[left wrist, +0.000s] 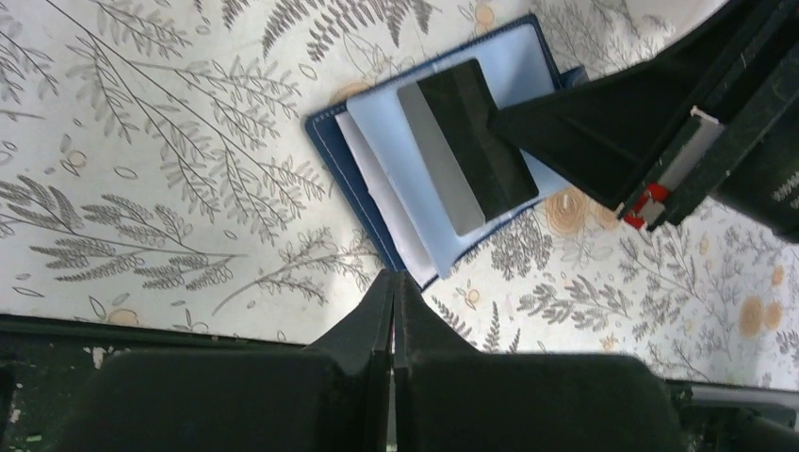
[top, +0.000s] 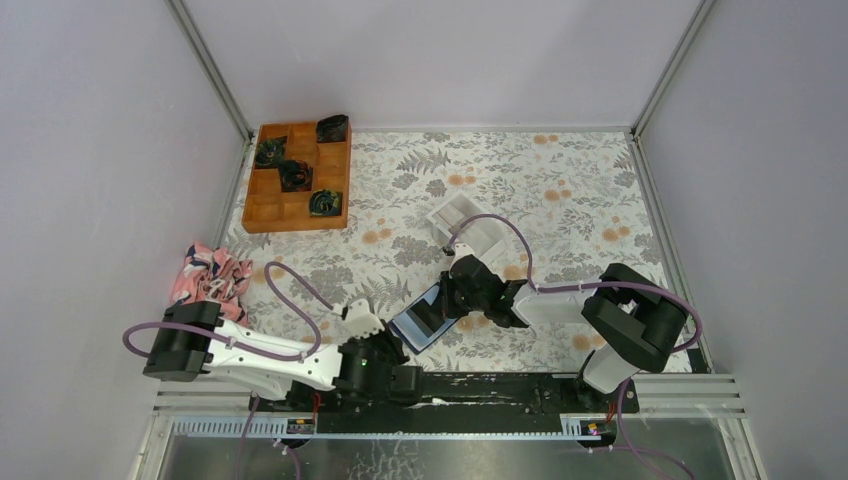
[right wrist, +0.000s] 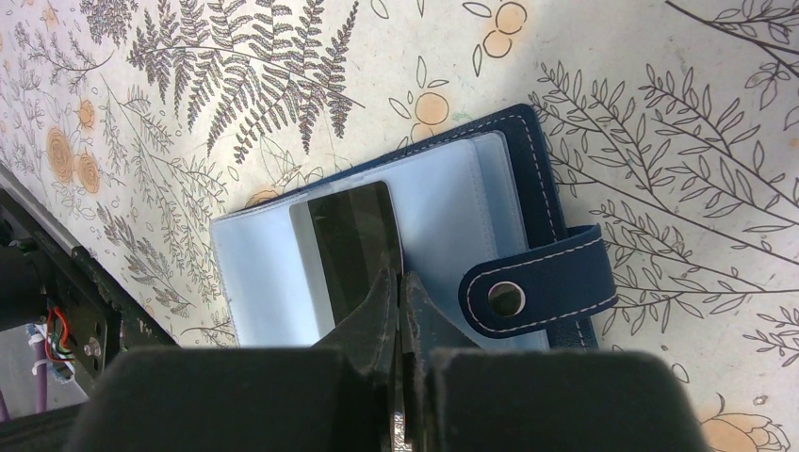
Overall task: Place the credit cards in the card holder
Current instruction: Insert the credit card into the card holder.
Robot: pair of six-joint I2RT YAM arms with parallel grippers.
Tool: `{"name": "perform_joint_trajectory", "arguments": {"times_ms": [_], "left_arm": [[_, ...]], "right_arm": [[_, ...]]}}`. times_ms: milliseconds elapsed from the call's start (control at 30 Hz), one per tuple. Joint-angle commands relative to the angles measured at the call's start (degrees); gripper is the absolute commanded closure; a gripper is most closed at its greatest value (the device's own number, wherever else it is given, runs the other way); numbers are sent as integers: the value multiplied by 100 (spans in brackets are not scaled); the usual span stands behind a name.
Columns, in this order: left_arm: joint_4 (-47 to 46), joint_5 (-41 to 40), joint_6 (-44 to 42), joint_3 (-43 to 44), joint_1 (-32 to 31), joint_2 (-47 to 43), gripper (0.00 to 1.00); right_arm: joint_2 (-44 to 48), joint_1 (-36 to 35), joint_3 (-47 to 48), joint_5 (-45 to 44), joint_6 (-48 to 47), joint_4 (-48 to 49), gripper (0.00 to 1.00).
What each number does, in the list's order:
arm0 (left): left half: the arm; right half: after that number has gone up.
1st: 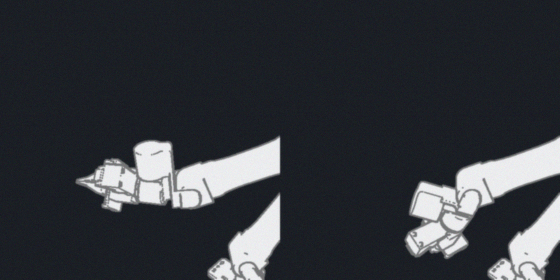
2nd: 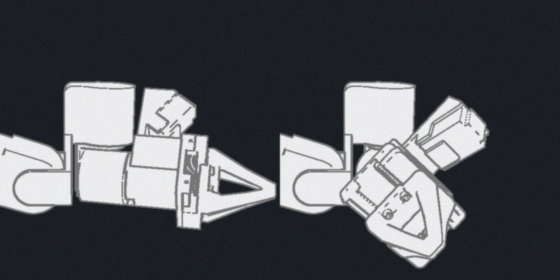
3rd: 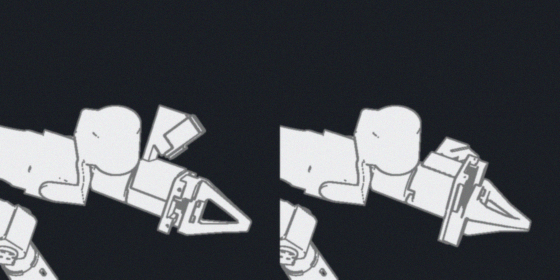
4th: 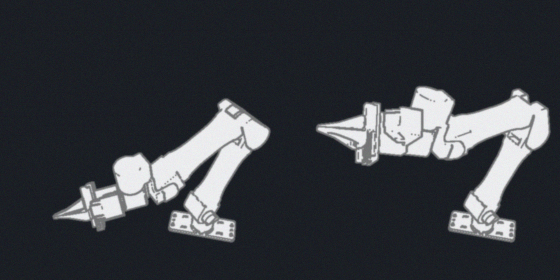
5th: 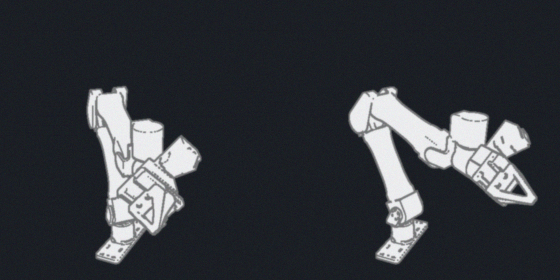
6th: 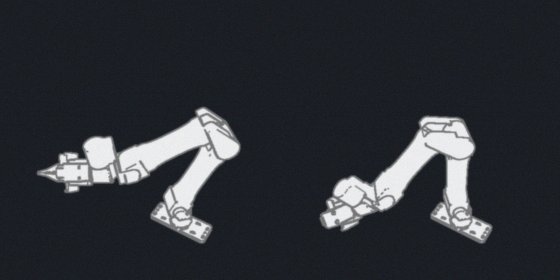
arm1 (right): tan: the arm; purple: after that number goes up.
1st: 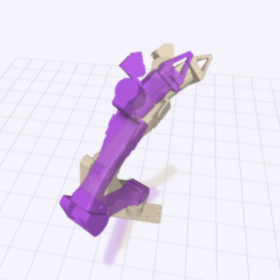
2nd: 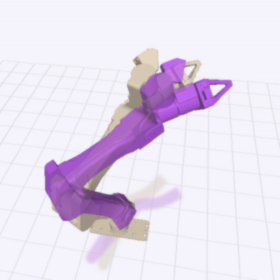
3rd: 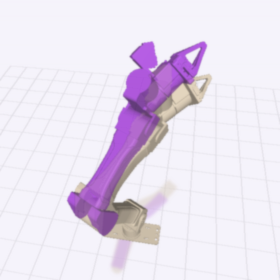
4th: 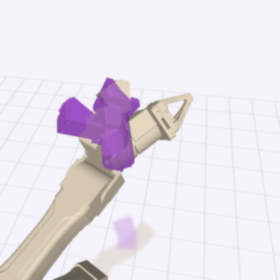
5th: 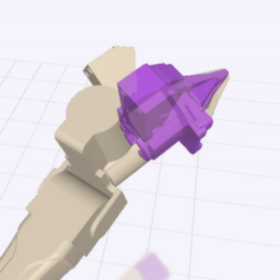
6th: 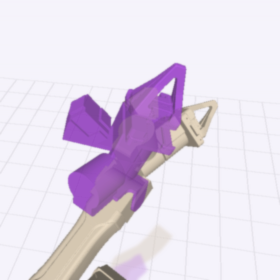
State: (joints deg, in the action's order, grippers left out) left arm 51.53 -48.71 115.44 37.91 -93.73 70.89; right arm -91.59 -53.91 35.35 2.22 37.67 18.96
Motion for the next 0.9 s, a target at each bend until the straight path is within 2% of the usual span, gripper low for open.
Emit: {"name": "perform_joint_trajectory", "arguments": {"times_ms": [0, 467, 867], "left_arm": [[393, -475, -11, 22, 213, -35, 100], [-692, 81, -338, -694, 358, 27, 100], [-1919, 383, -1366, -1064, 1002, 170, 100]], "right_arm": [[-257, -99, -197, -28, -168, -802, 100], [-204, -105, -237, 75, -206, -850, 100], [-172, -141, -260, 132, -238, -894, 100]]}}
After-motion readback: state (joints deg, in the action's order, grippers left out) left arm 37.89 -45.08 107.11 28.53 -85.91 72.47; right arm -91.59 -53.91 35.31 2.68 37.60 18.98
